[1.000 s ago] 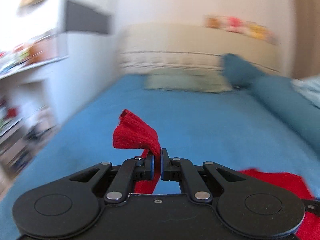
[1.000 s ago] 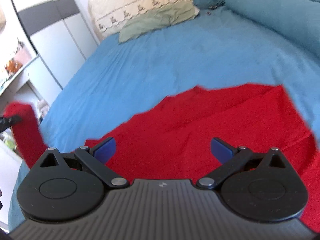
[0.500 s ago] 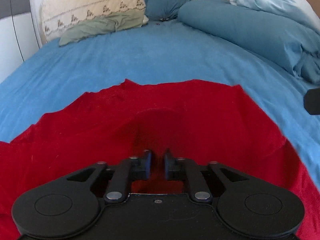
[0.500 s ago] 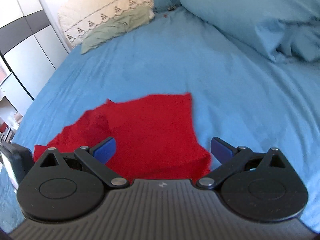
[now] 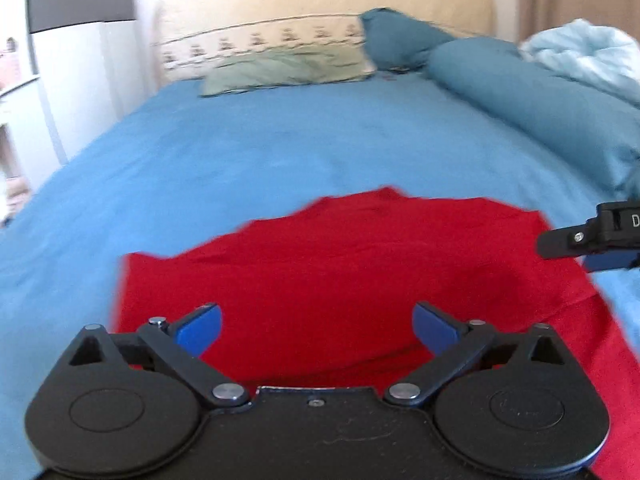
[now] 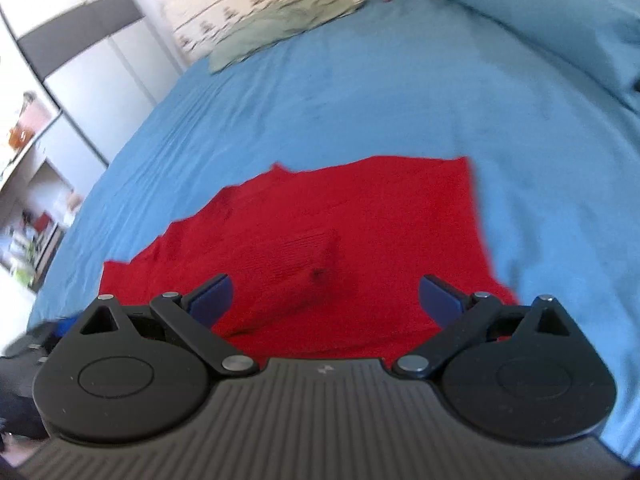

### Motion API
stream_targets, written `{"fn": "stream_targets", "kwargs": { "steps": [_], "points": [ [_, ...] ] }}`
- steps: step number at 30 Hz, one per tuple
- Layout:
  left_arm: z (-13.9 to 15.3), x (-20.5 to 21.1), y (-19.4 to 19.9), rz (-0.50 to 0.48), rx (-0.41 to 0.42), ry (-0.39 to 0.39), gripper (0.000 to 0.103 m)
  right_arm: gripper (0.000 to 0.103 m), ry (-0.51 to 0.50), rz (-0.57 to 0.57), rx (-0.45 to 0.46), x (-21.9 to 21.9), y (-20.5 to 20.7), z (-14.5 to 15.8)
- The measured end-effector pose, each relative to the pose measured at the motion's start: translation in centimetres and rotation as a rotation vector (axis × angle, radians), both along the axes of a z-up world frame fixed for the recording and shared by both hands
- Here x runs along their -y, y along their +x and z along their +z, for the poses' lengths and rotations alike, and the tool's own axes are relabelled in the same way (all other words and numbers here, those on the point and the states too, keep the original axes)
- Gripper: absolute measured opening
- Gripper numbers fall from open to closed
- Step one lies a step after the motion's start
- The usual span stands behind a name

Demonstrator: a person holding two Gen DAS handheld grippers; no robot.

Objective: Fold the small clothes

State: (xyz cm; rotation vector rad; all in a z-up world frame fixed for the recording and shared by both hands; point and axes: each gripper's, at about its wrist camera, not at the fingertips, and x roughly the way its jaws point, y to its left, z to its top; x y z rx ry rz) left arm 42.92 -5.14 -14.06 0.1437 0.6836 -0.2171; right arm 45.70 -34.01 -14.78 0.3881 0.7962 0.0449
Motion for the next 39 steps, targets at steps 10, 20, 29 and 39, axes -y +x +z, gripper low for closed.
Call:
{"fn": "stream_targets", "kwargs": {
  "steps": [10,20,29,39],
  "points": [
    [-3.8,-9.9,2.0,0.197,-0.1,-0.008,0.103,0.083,-0.069,-0.077,-0.068,-4.8,3.9,-4.2],
    [-5.8,-11.8,2.0,0.207,-0.154,-0.04,0.098,0.028,-0.287,-0.06,-0.067,-7.9,5.1,-4.7],
    [-6.1,-11.4,3.4,0.2,-0.139,-0.025,0.094,0.021,-0.308,-0.034,0.138,-8.1,5.8,4.0],
    [-6.5,-12.2,3.9,0.252,-0.166,0.027,0.088,0.021,-0.332,-0.222,0.035,0.7,4.9,0.3]
  ]
}}
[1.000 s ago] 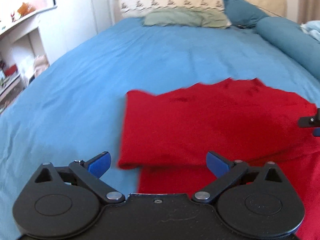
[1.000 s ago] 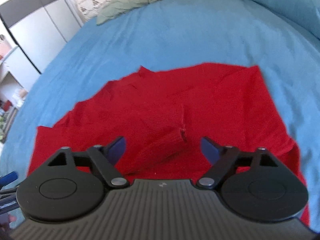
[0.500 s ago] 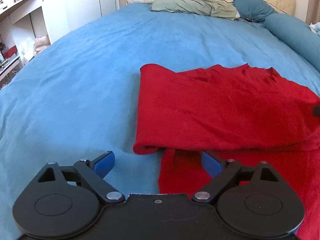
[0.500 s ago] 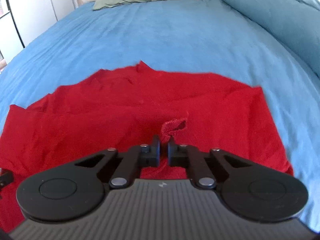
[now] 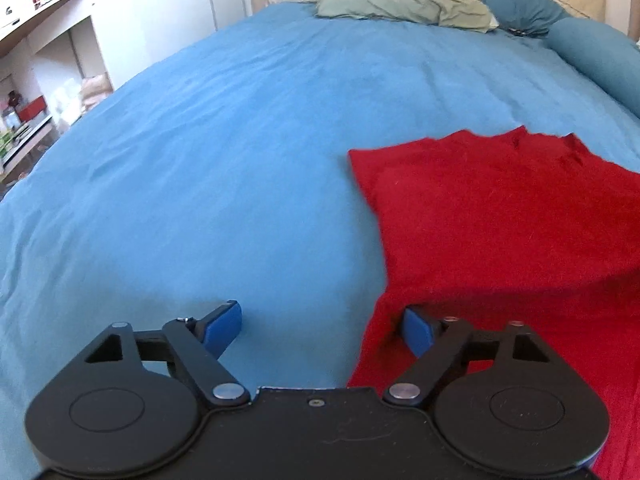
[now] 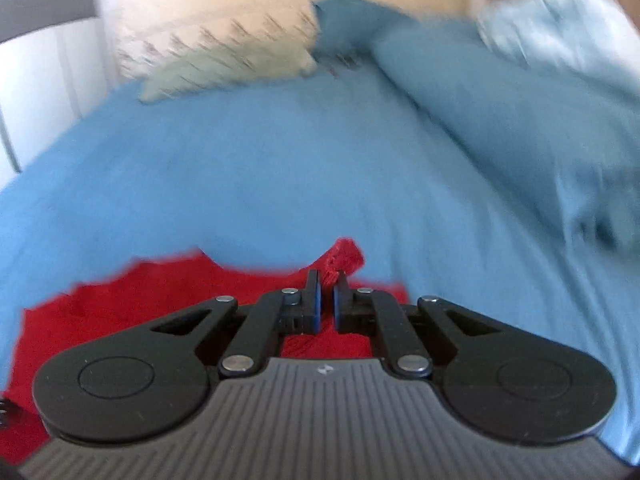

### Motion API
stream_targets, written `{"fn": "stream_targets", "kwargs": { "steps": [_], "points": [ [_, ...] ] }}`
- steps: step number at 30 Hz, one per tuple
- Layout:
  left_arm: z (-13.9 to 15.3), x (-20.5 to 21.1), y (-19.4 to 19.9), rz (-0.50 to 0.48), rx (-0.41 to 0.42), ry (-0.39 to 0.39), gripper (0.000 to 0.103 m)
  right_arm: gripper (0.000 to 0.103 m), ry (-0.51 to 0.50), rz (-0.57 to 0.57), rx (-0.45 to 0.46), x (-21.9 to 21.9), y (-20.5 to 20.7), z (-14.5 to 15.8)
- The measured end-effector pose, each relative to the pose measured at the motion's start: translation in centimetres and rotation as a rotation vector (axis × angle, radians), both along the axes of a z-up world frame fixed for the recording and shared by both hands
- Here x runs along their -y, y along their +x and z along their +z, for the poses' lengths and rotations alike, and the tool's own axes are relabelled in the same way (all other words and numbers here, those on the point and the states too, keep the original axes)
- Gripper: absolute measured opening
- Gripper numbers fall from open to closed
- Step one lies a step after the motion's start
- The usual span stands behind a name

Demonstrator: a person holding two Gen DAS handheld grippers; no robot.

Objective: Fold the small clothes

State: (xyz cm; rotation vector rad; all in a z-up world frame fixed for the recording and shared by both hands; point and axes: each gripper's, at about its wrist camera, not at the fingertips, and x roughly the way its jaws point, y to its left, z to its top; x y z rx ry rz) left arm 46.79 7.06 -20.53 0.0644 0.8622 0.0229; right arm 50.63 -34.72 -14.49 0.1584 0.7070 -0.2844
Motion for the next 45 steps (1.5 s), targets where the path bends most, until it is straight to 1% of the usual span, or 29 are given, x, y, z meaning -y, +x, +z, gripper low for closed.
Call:
{"fn": "stream_targets", "kwargs": {
  "steps": [2,4,6,8,9,10,11,12,13,14,15,17,18,19,21,22,23,25,28,31,32,33,35,36,37,40,42,44,45],
  "points": [
    [-0.1,-0.4,-0.8,0.013,-0.009,0.004,0.088,0.021,0.045,-0.017,-0.027,1.0,0.0,-2.3],
    [-0.1,-0.9,-1.5,0.031,-0.016,-0.003,0.088,0.021,0.093,-0.029,-0.037,1.9,-0.7,-3.8],
    [0.1,-1.1,-1.8,0.046,-0.026,-0.01,0.088,0.022,0.096,-0.02,-0.062,2.1,-0.9,-4.9],
    [1.1,-0.7,-2.3,0.051,-0.022,-0.008,0.086,0.028,0.089,-0.007,-0.105,2.3,-1.0,-5.4],
    [2.0,-0.2,-2.8,0.036,0.002,0.003,0.086,0.044,0.073,-0.004,-0.109,2.2,-1.4,-5.2],
    [2.9,0.3,-3.1,0.015,0.025,0.006,0.087,0.075,0.047,0.009,-0.089,1.9,-2.1,-4.6],
    [3.9,1.1,-3.4,-0.017,0.053,0.0,0.091,0.091,0.021,0.03,-0.044,1.4,-2.9,-3.8],
    [4.6,1.8,-3.5,-0.043,0.075,-0.008,0.093,0.103,-0.007,0.06,0.017,0.6,-3.8,-3.1],
    [5.4,2.6,-3.4,-0.074,0.099,-0.021,0.097,0.103,-0.024,0.108,0.061,-0.3,-4.5,-2.7],
    [5.9,3.6,-3.2,-0.108,0.118,-0.036,0.098,0.103,-0.029,0.156,0.058,-1.3,-4.5,-2.6],
    [6.2,4.5,-2.8,-0.137,0.127,-0.047,0.098,0.103,-0.029,0.196,0.034,-1.9,-4.0,-2.8],
    [5.9,6.3,-1.5,-0.182,0.131,-0.056,0.098,0.103,-0.021,0.229,0.007,-2.7,-3.1,-3.9],
    [5.6,7.1,-0.8,-0.197,0.125,-0.051,0.098,0.103,-0.009,0.227,-0.006,-2.9,-2.6,-4.7],
    [5.2,7.7,-0.2,-0.196,0.12,-0.043,0.098,0.103,0.002,0.202,-0.029,-2.7,-2.1,-5.5],
    [4.5,8.3,0.8,-0.19,0.113,-0.055,0.098,0.103,0.04,0.132,-0.084,-1.9,-1.2,-7.5],
    [4.2,8.5,1.0,-0.184,0.108,-0.065,0.098,0.103,0.057,0.134,-0.071,-1.6,-1.5,-8.0],
    [3.9,8.5,1.2,-0.176,0.101,-0.069,0.098,0.103,0.057,0.133,-0.052,-1.6,-2.1,-7.9],
    [3.2,8.5,1.3,-0.173,0.081,-0.081,0.098,0.103,0.062,0.138,-0.063,-2.0,-1.9,-6.9],
    [2.1,8.4,1.5,-0.186,0.053,-0.071,0.098,0.103,0.092,0.204,0.037,-2.2,-1.4,-5.3],
    [0.7,8.1,1.2,-0.177,0.011,-0.082,0.098,0.103,0.089,0.241,0.025,-2.6,1.2,-5.6],
    [0.5,8.1,1.1,-0.173,0.008,-0.083,0.098,0.103,0.087,0.243,0.025,-2.5,2.0,-6.1],
    [0.3,8.0,0.7,-0.173,0.018,-0.083,0.098,0.103,0.081,0.239,0.015,-2.1,2.7,-6.7],
    [0.2,8.2,0.3,-0.177,0.032,-0.074,0.098,0.103,0.029,0.211,-0.012,-1.2,3.6,-8.2],
    [0.1,8.2,0.3,-0.176,0.036,-0.072,0.098,0.103,0.013,0.206,-0.002,-0.7,3.9,-8.6],
    [0.1,8.2,0.2,-0.174,0.04,-0.074,0.099,0.103,0.02,0.201,0.009,-0.2,4.1,-8.7],
    [-0.1,8.2,0.2,-0.18,0.054,-0.069,0.099,0.103,0.037,0.13,0.012,1.0,4.6,-8.4],
    [0.0,8.1,0.1,-0.184,0.058,-0.064,0.099,0.103,0.083,0.103,0.031,1.6,4.7,-7.9],
    [0.5,8.2,-0.1,-0.183,0.069,-0.042,0.099,0.103,0.089,0.108,0.087,1.4,3.7,-6.9],
    [1.1,8.1,-0.5,-0.174,0.082,-0.017,0.099,0.103,0.088,0.125,0.116,1.3,3.1,-6.3]
  ]
}}
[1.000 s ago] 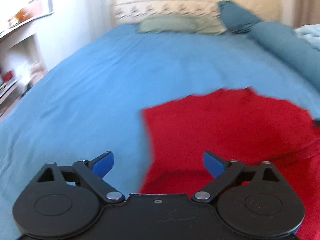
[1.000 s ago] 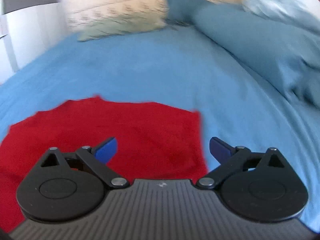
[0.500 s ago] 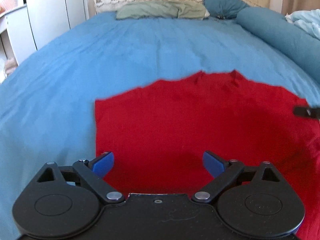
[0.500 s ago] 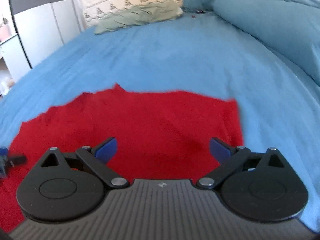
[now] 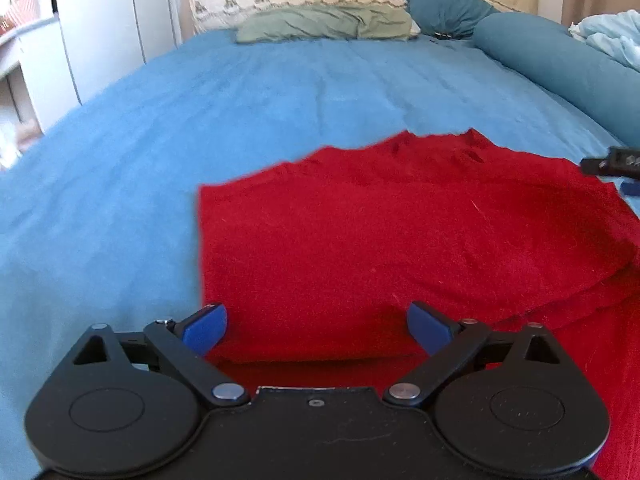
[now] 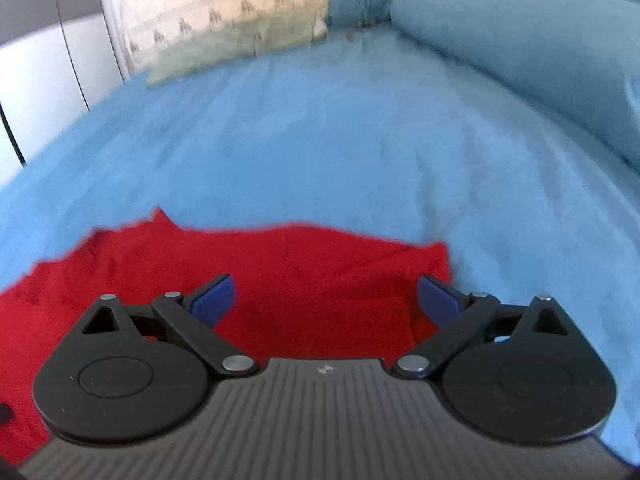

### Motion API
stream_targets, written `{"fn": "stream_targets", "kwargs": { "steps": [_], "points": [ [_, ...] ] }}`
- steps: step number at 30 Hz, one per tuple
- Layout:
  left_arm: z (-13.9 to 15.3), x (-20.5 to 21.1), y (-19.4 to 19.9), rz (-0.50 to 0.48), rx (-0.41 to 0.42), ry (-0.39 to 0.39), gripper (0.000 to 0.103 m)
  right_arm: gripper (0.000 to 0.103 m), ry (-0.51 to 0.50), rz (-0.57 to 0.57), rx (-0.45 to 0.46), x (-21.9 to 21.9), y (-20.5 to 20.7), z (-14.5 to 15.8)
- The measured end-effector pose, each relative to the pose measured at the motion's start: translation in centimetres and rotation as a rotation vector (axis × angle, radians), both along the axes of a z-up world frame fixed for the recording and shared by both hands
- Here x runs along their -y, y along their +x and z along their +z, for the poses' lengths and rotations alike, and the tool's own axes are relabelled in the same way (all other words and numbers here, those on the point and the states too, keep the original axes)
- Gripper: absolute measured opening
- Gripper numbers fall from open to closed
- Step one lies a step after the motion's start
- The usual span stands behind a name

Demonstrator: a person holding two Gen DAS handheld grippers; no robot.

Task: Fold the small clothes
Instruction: 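Move both tools to the sweater hem and close on it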

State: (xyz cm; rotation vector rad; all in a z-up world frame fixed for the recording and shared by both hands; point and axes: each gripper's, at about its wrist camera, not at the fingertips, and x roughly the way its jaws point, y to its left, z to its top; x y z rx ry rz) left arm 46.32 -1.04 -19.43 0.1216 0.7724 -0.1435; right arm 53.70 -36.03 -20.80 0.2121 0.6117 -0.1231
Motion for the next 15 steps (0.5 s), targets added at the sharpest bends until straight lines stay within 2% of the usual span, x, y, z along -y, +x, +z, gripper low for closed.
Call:
{"fn": "stream_targets", "kwargs": {
  "steps": [2,5,9,13,15],
  "points": [
    [1.2,-0.4,-1.0,0.021,0.032,0.017,0.1,0.103,-0.004,0.032,0.042,-0.4,-1.5,1.3],
    [3.2,-1.4,-3.0,0.052,0.06,-0.015,0.102,0.103,-0.03,0.11,0.1,-1.2,-4.2,3.7],
    [6.0,-2.5,-6.3,0.078,0.116,0.02,0.103,0.103,-0.037,0.239,0.129,-1.5,-8.4,7.3],
    [9.4,-3.7,-10.5,0.093,0.131,-0.016,0.103,0.103,-0.026,0.249,0.183,-1.1,-15.5,11.1],
    [11.0,-3.9,-12.7,0.103,0.143,-0.012,0.103,0.103,-0.081,0.214,0.208,-0.9,-19.4,13.0]
  ]
}}
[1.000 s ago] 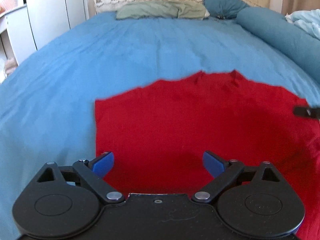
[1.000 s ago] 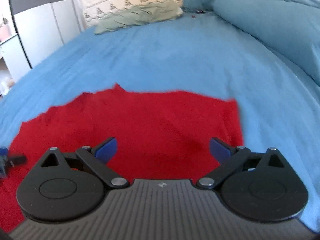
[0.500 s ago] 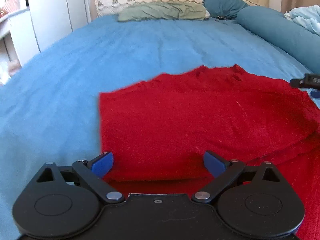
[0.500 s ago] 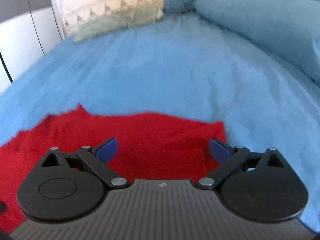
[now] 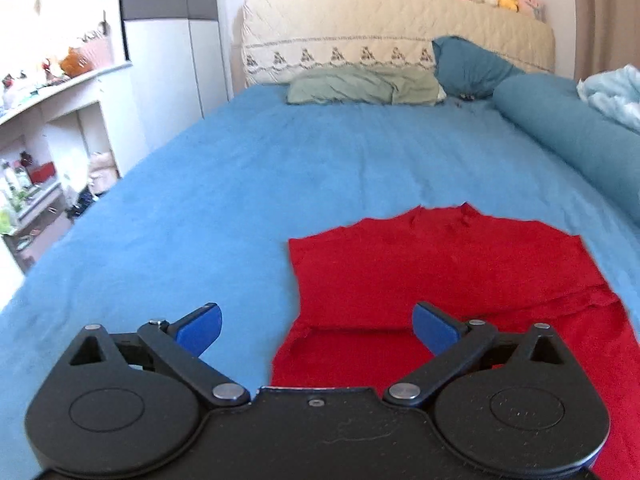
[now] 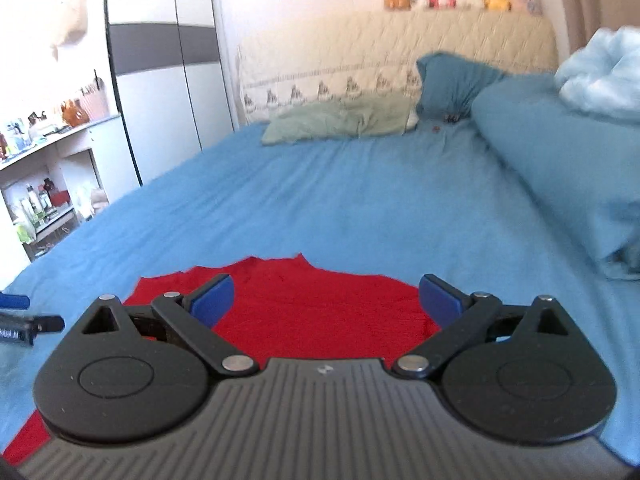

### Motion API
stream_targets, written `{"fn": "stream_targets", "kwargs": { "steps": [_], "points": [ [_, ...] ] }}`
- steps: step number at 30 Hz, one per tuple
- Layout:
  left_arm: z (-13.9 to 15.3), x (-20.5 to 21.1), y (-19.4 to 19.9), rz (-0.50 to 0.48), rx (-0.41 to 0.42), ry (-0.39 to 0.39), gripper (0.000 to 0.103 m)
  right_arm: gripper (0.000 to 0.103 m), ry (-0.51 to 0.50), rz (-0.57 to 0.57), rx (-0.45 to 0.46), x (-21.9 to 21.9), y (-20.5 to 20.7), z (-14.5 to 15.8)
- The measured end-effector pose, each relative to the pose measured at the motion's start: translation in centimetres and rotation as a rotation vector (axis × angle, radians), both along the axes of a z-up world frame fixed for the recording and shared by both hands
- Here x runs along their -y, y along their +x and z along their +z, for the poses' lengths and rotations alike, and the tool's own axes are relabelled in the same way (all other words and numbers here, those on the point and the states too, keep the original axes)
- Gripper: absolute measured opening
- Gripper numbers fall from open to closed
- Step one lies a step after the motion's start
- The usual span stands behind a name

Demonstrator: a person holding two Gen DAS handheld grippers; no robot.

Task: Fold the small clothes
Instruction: 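Move both tools to the sweater hem and close on it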

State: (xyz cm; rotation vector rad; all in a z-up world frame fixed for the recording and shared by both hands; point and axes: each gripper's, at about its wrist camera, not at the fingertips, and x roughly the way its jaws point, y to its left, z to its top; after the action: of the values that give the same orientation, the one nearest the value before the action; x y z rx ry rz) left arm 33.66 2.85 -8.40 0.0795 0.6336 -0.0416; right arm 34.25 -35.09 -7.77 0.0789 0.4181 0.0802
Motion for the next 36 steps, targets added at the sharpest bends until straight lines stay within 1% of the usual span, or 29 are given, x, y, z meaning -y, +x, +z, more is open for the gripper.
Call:
{"fn": "stream_targets", "kwargs": {
  "steps": [1,2,3,6,8,11,15,17,20,24,27,28,31,33,35,36],
  "points": [
    [1.0,0.0,-1.3,0.009,0.005,0.002,0.103,0.103,-0.026,-0.012,0.005,0.0,-1.9,1.0],
    [1.9,0.0,-2.5,0.011,0.01,-0.01,0.103,0.103,-0.031,-0.02,0.013,-0.1,-3.7,2.0],
    [2.8,-0.3,-3.7,0.006,0.014,-0.031,0.103,0.103,-0.023,-0.031,0.023,0.0,-5.6,2.8],
    [5.6,-1.1,-7.9,-0.019,0.018,-0.103,0.103,0.103,0.005,-0.043,0.008,0.1,-11.4,5.1],
    [6.8,-1.6,-10.2,-0.041,0.019,-0.117,0.103,0.103,0.0,-0.043,0.003,-0.2,-15.1,6.3],
    [7.3,-1.9,-13.3,-0.062,0.019,-0.099,0.103,0.103,0.0,-0.03,-0.007,-0.6,-20.0,6.9],
    [6.6,-2.7,-17.1,-0.065,-0.008,-0.114,0.103,0.103,0.011,-0.027,-0.031,-1.1,-25.8,5.9],
    [5.8,-3.0,-18.8,-0.078,-0.027,-0.132,0.103,0.103,0.027,-0.038,-0.053,-1.5,-27.7,4.5],
    [4.0,-3.6,-21.1,-0.09,-0.055,-0.13,0.103,0.103,0.04,-0.064,-0.099,-2.1,-30.3,2.4],
    [0.1,-4.5,-23.6,-0.084,-0.104,-0.117,0.102,0.103,0.06,-0.124,-0.167,-2.4,-32.8,-1.1],
    [-3.0,-5.1,-24.3,-0.073,-0.137,-0.126,0.094,0.103,0.096,-0.162,-0.206,-1.9,-33.3,-4.1],
    [-4.0,-5.2,-24.2,-0.06,-0.147,-0.133,0.09,0.103,0.095,-0.176,-0.22,-1.8,-33.3,-5.0],
    [-6.2,-5.8,-23.7,-0.037,-0.154,-0.175,0.087,0.103,0.092,-0.201,-0.254,-1.8,-33.0,-7.4],
    [-7.3,-6.1,-23.3,-0.027,-0.155,-0.195,0.085,0.103,0.079,-0.225,-0.26,-1.8,-32.7,-8.5],
    [-8.4,-6.0,-22.8,-0.024,-0.157,-0.186,0.074,0.103,0.064,-0.255,-0.267,-1.5,-32.4,-9.5],
    [-8.8,-6.0,-22.6,-0.025,-0.16,-0.179,0.071,0.103,0.071,-0.267,-0.274,-1.2,-32.3,-9.9]
  ]
}}
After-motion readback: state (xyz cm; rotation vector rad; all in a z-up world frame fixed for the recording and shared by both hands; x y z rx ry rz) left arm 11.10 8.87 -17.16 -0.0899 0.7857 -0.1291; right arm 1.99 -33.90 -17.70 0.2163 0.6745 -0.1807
